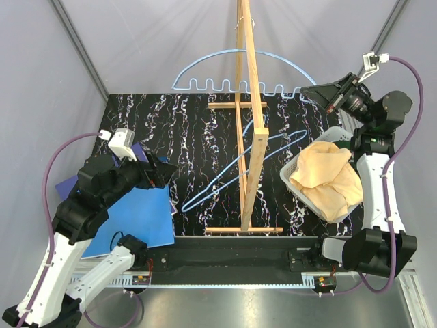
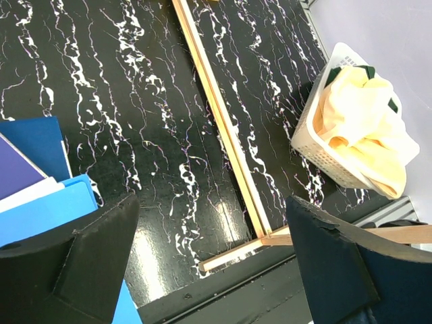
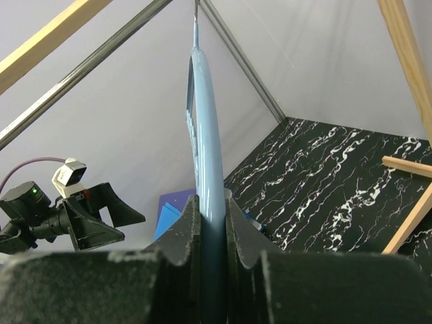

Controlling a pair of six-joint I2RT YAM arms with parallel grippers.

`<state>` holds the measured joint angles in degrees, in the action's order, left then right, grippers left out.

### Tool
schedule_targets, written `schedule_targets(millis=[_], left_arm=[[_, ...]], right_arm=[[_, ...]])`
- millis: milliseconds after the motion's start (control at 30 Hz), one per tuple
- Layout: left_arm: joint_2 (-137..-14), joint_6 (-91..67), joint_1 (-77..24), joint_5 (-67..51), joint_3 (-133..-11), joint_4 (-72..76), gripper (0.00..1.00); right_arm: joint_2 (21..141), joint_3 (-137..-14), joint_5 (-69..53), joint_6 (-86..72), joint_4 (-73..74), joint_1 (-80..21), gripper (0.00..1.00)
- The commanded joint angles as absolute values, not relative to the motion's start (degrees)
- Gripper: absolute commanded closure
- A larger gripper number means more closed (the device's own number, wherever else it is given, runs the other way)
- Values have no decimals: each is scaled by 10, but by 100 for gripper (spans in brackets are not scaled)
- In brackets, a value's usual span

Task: Remove the t-shirt from the hanger

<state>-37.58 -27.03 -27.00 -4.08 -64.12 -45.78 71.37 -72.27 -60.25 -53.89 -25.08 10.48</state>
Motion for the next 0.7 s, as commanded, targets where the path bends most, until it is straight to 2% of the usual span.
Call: schedule_targets(millis=[0, 133, 167, 267, 300, 367, 400, 433, 667], left_arm=[[-373, -268, -268, -60, -643, -434, 7], [-372, -270, -268, -65, -640, -433, 7], [-372, -271, -268, -67, -638, -434, 7], [-374, -273, -268, -74, -634, -431, 6], [-377, -272, -268, -80, -632, -431, 6], [-381, -272, -268, -87, -629, -426, 6], [-384, -272, -268, -94, -628, -425, 6], [-386, -270, -268, -97, -625, -420, 6], [-404, -270, -268, -125, -599, -392, 6]], right_arm=[[702, -725, -599, -526, -245, 102, 84], [683, -725, -571, -494, -158, 102, 64], [673, -730, -557, -469, -126, 102, 54], [652, -745, -484, -413, 18, 102, 37], [649, -746, -454, -402, 46, 102, 27], [636, -752, -421, -380, 131, 102, 19], [632, -753, -393, -378, 152, 102, 7], [627, -751, -380, -377, 188, 102, 2], [564, -728, -252, -342, 352, 102, 0]])
